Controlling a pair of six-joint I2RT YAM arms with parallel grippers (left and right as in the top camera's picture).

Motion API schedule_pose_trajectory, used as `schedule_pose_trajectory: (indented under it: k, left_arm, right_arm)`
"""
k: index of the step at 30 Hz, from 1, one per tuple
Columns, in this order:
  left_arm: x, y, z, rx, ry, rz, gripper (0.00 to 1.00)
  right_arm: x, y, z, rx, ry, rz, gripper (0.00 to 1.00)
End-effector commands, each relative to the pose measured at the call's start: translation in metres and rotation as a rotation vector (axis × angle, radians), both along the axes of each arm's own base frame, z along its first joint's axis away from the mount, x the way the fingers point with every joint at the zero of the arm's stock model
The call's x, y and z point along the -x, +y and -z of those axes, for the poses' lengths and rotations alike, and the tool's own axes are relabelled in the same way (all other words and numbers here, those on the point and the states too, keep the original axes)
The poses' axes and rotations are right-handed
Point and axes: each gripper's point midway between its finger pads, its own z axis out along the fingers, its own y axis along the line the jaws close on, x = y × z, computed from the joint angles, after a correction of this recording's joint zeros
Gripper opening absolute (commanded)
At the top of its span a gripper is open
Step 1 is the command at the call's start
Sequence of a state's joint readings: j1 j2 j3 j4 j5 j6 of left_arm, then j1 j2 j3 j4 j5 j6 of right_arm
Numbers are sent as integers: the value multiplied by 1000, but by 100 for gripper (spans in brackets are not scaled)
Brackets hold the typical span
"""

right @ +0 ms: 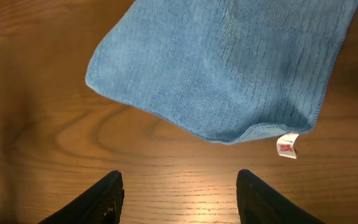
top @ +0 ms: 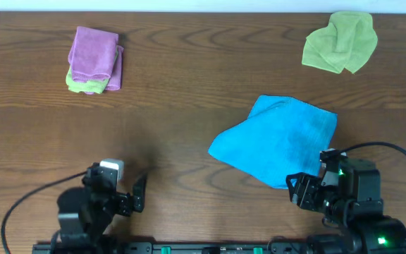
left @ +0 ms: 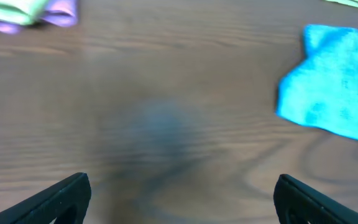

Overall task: Fold the cloth
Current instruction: 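Reach the left gripper to the blue cloth's left corner and grasp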

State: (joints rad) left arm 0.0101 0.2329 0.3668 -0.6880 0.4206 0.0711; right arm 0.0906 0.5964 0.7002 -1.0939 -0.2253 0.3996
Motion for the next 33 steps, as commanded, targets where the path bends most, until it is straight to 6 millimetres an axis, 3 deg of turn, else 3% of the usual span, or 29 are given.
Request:
schedule_pose_trajectory:
  k: [1, 6, 9, 12, 15, 21, 28, 33]
  left_arm:
    - [-5, -23, -30, 109, 64, 103, 95]
    - [-40, -56, -65, 283, 253, 266, 95]
    - [-66, -67, -68, 371, 334, 312, 95]
    - [-79, -71, -44, 556, 588, 157, 95]
    - [-92, -73, -22, 614, 694, 92, 95]
    - [-107, -100, 19, 690, 841, 133, 95]
    - [-105, -137, 62, 594, 932, 131, 95]
    - [-105, -156, 72, 450, 891, 119, 95]
  right_arm:
    - [0, -3, 3, -7, 11, 44, 60]
    - [-9, -7, -2, -20, -17, 102, 62]
    - [-17, -6, -8, -53, -44, 141, 63]
    - [-18, -5, -9, -65, -49, 149, 64]
    - [-17, -2, -10, -89, -39, 151, 64]
    - [-17, -1, -10, -102, -35, 158, 65]
    - [-19, -1, -11, -105, -41, 164, 66]
    - [-19, -1, -11, -105, -41, 164, 67]
